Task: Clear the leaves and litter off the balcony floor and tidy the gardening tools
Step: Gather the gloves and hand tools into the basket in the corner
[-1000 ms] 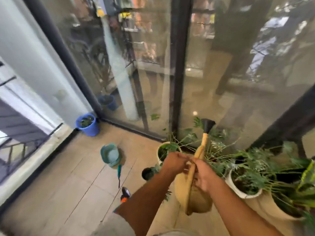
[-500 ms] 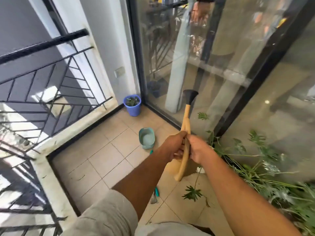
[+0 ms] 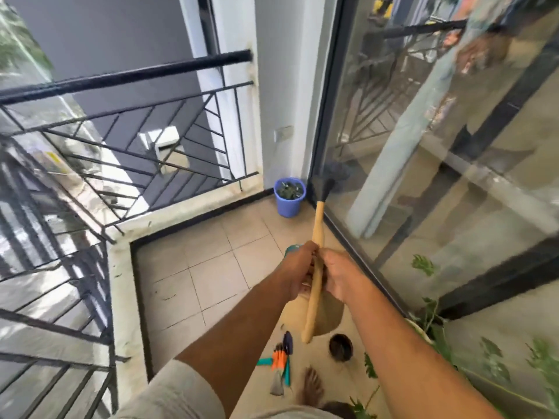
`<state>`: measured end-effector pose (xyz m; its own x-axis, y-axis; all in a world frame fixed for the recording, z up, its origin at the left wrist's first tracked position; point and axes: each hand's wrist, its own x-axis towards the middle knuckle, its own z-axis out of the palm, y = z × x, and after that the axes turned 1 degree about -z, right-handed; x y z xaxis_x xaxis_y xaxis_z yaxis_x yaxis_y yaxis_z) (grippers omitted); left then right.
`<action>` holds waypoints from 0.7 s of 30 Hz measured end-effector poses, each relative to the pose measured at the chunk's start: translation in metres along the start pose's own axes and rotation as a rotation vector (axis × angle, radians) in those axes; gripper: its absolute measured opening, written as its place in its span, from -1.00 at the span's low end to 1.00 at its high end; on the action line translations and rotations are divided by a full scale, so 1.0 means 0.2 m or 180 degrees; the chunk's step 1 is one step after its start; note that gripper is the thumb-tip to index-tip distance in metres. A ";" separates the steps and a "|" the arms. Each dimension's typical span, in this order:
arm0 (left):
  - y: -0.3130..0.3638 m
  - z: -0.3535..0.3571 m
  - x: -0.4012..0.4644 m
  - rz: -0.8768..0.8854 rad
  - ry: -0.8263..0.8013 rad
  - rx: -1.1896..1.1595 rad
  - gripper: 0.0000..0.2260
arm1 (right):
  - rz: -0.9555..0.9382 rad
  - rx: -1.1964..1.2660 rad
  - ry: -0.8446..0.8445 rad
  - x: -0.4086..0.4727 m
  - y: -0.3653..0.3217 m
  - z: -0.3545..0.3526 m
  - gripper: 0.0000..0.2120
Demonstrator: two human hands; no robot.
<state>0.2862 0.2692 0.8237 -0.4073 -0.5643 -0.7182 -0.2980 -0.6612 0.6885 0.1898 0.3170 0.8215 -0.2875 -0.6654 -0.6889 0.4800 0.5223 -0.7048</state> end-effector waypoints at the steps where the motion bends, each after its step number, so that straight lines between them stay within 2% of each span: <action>1: 0.05 -0.02 0.02 0.0025 0.0043 0.0042 -0.69 | 0.0025 0.0011 -0.0098 0.02 -0.05 0.03 -0.69; 4: 0.21 -0.07 0.08 0.0078 0.0245 0.0179 -0.71 | -0.0044 0.0228 -0.0337 0.11 -0.18 0.09 -0.80; 8: 0.41 -0.10 0.15 0.0325 0.0498 0.0141 -0.74 | -0.0067 0.0322 -0.0709 0.27 -0.39 0.15 -0.75; 12: 0.57 -0.18 0.20 0.0567 0.0805 0.0227 -0.75 | -0.0024 0.0390 -0.0853 0.42 -0.55 0.26 -0.76; 21: 0.91 -0.55 0.48 0.0334 0.1082 0.0094 -0.79 | 0.0096 0.0378 -0.1319 0.70 -0.84 0.59 -0.72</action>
<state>0.2874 0.0414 0.8698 -0.1279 -0.7638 -0.6327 -0.2966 -0.5793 0.7593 0.1673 0.0736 0.8633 0.0737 -0.8214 -0.5655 0.5821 0.4959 -0.6444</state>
